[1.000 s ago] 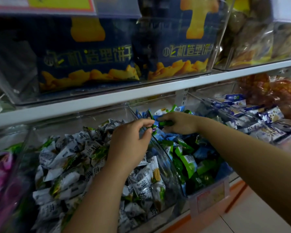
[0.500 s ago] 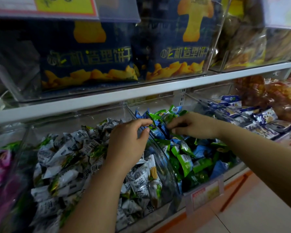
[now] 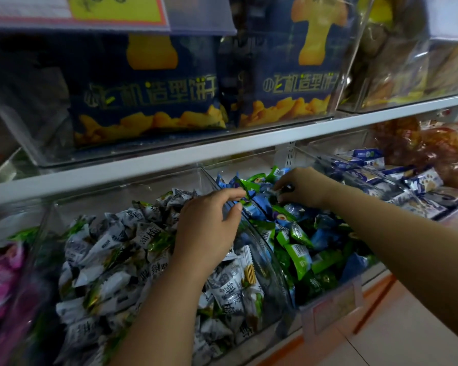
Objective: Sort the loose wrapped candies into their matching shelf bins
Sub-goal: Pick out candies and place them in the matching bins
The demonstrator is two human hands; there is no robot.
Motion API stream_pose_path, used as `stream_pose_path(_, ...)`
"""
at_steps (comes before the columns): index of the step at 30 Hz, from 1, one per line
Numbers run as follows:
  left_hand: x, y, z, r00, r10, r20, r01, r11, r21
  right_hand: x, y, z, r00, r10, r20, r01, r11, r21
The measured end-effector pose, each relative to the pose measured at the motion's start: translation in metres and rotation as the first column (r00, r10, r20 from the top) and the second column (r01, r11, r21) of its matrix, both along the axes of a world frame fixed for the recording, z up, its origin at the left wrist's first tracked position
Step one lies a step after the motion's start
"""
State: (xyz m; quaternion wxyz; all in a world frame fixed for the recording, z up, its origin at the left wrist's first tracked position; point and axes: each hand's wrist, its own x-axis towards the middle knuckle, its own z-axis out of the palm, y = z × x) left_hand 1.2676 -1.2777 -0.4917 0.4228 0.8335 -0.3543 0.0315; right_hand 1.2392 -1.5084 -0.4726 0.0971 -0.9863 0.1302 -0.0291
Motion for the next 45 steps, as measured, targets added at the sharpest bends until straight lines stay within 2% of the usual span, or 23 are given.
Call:
stream_pose_path(3, -0.007, 0.007, 0.005, 0.999, -0.005, -0.043, 0.004, 1.000, -0.014, -0.016, 0.003, 0.007, 0.993, -0.039, 0.108, 0.037, 0.999, 0.019)
stream_pose_path(6, -0.013, 0.017, 0.010, 0.997, 0.019, -0.073, -0.022, 0.999, -0.042, -0.038, 0.017, 0.013, 0.938, -0.086, 0.337, 0.047, 0.992, 0.121)
stream_pose_path(9, -0.019, 0.030, 0.013, 0.994, 0.057, -0.088, -0.062, 0.997, -0.054, -0.056, 0.051, 0.018, 0.876, -0.048, 0.479, -0.071, 0.971, 0.227)
stream_pose_path(13, -0.026, 0.051, 0.018, 0.983, 0.144, -0.112, -0.155, 0.983, -0.098, -0.062, 0.111, 0.021, 0.841, 0.154, 0.518, -0.299, 0.931, 0.208)
stream_pose_path(16, -0.028, 0.064, 0.024, 0.973, 0.209, -0.101, -0.221, 0.967, -0.125, -0.050, 0.136, 0.019, 0.850, 0.285, 0.442, -0.372, 0.920, 0.122)
stream_pose_path(18, -0.028, 0.071, 0.024, 0.972, 0.224, -0.077, -0.232, 0.966, -0.117, -0.047, 0.137, 0.017, 0.878, 0.313, 0.362, -0.372, 0.923, 0.102)
stream_pose_path(23, -0.026, 0.069, 0.021, 0.980, 0.190, -0.062, -0.195, 0.978, -0.075, -0.061, 0.105, 0.019, 0.920, 0.132, 0.368, -0.227, 0.947, 0.226)
stream_pose_path(26, -0.023, 0.053, 0.022, 0.992, 0.105, -0.077, -0.108, 0.993, -0.045, -0.061, 0.081, 0.015, 0.959, 0.071, 0.273, -0.136, 0.965, 0.226)
stream_pose_path(33, -0.015, 0.016, 0.018, 0.992, -0.098, -0.074, 0.111, 0.974, 0.196, 0.001, 0.063, -0.003, 0.946, 0.323, 0.023, -0.322, 0.932, 0.166)
stream_pose_path(36, -0.006, 0.013, 0.010, 0.991, -0.102, -0.081, 0.116, 0.974, 0.194, 0.025, 0.050, -0.013, 0.930, 0.347, -0.116, -0.332, 0.934, 0.134)
stream_pose_path(38, -0.001, 0.014, 0.008, 0.989, -0.109, -0.097, 0.125, 0.977, 0.172, 0.031, 0.038, -0.014, 0.953, 0.280, -0.112, -0.274, 0.959, 0.073)
stream_pose_path(40, 0.002, 0.016, 0.007, 0.989, -0.117, -0.089, 0.130, 0.980, 0.150, 0.032, 0.025, -0.011, 0.976, 0.214, -0.027, -0.214, 0.977, 0.012)
stream_pose_path(45, 0.005, 0.015, 0.005, 0.990, -0.125, -0.071, 0.132, 0.985, 0.110, 0.017, -0.007, -0.001, 0.997, 0.044, 0.060, -0.046, 0.998, 0.033)
